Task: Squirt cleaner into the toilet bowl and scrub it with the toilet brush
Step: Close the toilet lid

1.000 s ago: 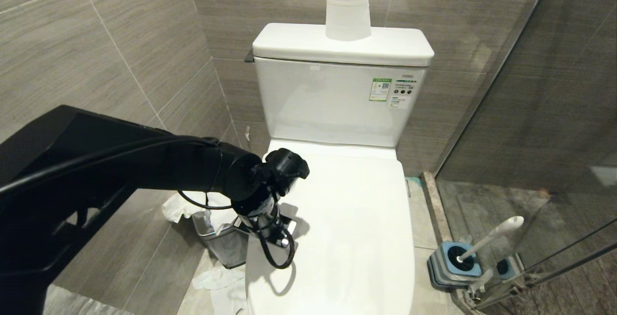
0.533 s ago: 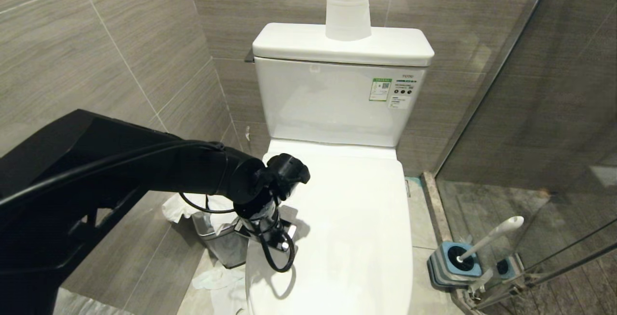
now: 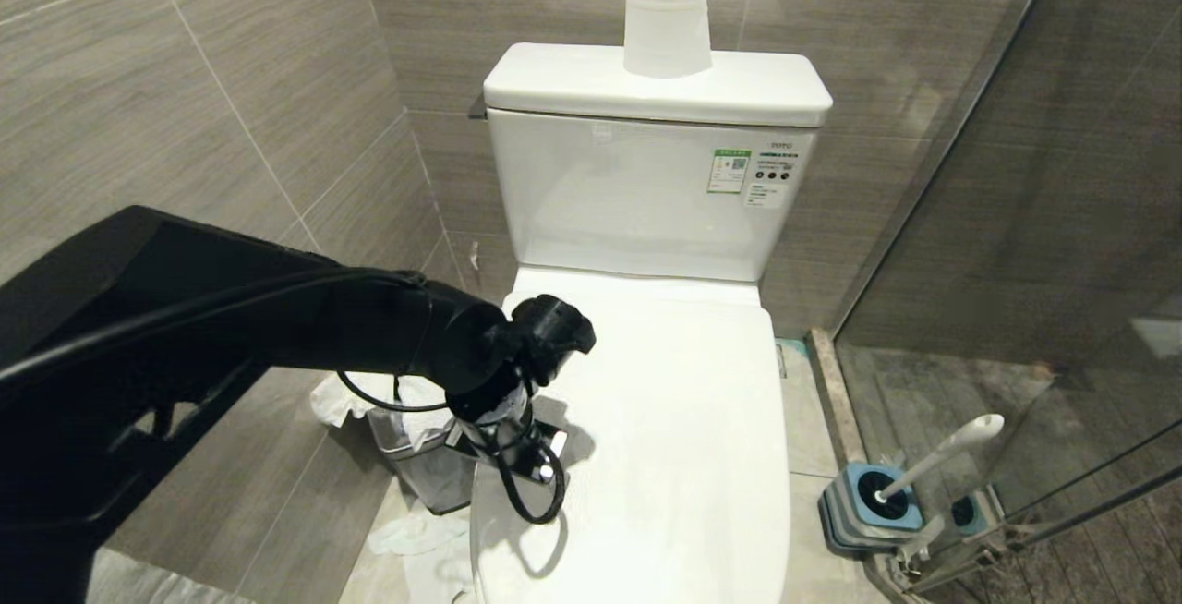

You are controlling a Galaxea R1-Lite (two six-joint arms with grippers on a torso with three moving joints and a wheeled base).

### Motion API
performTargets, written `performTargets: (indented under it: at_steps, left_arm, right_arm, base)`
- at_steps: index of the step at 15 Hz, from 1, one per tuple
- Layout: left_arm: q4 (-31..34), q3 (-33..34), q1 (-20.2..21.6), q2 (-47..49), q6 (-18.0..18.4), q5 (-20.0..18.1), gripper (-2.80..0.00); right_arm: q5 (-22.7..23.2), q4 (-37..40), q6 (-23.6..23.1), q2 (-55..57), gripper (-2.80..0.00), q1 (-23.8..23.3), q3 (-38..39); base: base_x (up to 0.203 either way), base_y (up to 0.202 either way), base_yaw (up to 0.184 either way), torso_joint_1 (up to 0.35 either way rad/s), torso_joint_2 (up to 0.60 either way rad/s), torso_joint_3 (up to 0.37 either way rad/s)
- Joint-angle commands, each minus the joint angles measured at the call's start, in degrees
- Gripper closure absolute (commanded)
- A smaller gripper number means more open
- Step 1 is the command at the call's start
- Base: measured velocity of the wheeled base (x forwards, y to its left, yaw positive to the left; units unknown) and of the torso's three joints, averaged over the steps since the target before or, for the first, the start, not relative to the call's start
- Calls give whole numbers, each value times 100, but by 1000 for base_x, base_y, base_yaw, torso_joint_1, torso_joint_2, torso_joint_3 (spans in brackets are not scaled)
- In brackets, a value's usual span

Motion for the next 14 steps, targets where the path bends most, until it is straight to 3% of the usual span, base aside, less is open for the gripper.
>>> performTargets:
  at_steps: [1, 6, 10, 14]
  left_arm:
    - [-7, -258, 29, -534, 25, 46, 0]
    - [44, -826, 262, -1354, 147, 47, 0]
    - [777, -1117, 805, -1663, 836, -172, 0]
    - [1461, -2273, 1109, -1734, 1178, -168, 0]
  right_arm:
    - [-4, -1, 2, 5, 0, 10, -1]
    - [-4, -1, 5, 5, 0, 1, -1]
    - [-4, -1, 2, 5, 0, 1, -1]
    - [-4, -1, 2, 5, 0, 2, -1]
  base:
    - [0, 0, 0, 0, 0, 0]
    - [0, 0, 0, 0, 0, 0]
    - [0, 0, 0, 0, 0, 0]
    - [0, 0, 0, 0, 0, 0]
